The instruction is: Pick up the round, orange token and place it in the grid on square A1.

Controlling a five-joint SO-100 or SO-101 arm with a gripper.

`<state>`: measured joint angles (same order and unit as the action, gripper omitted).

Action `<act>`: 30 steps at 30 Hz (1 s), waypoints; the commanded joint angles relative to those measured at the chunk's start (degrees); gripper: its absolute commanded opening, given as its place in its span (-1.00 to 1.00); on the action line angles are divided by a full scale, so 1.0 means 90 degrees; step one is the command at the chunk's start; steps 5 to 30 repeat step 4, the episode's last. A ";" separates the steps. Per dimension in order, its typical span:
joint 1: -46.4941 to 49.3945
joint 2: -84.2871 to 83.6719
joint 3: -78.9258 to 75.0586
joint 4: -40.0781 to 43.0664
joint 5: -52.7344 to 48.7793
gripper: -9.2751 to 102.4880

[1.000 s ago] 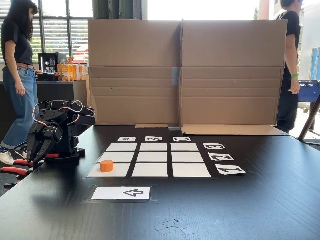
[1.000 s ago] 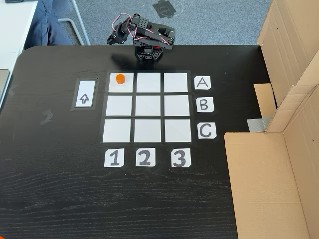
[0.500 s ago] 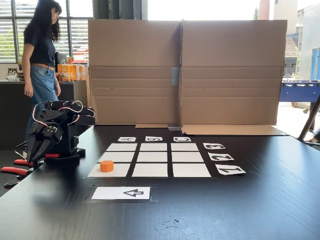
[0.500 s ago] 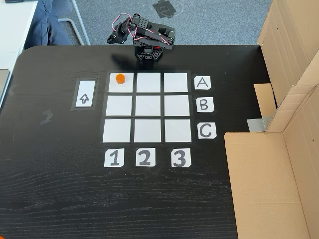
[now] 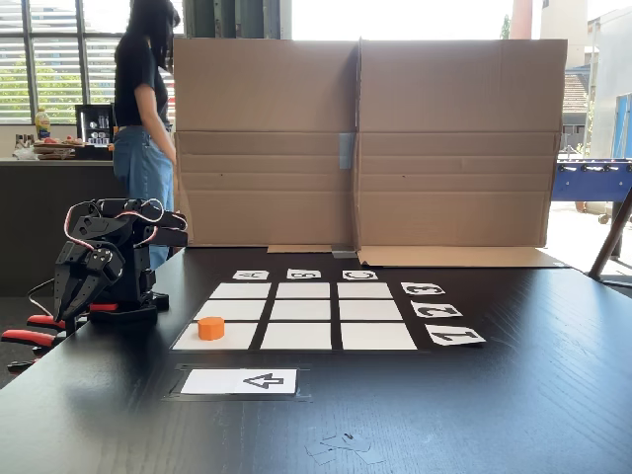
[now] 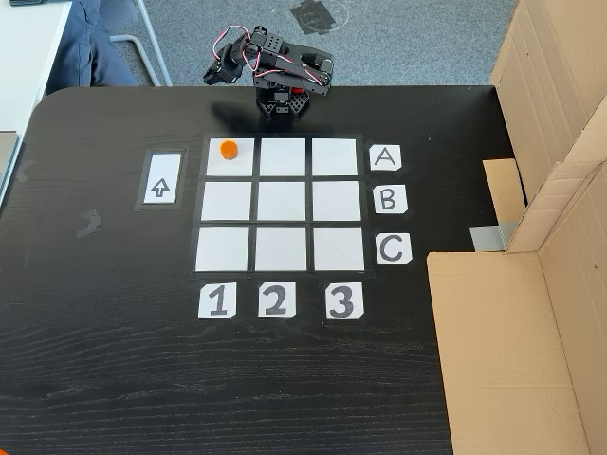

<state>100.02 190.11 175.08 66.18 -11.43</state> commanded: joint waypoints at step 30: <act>0.0391 -0.0010 0.0010 -0.0098 0.0039 -0.68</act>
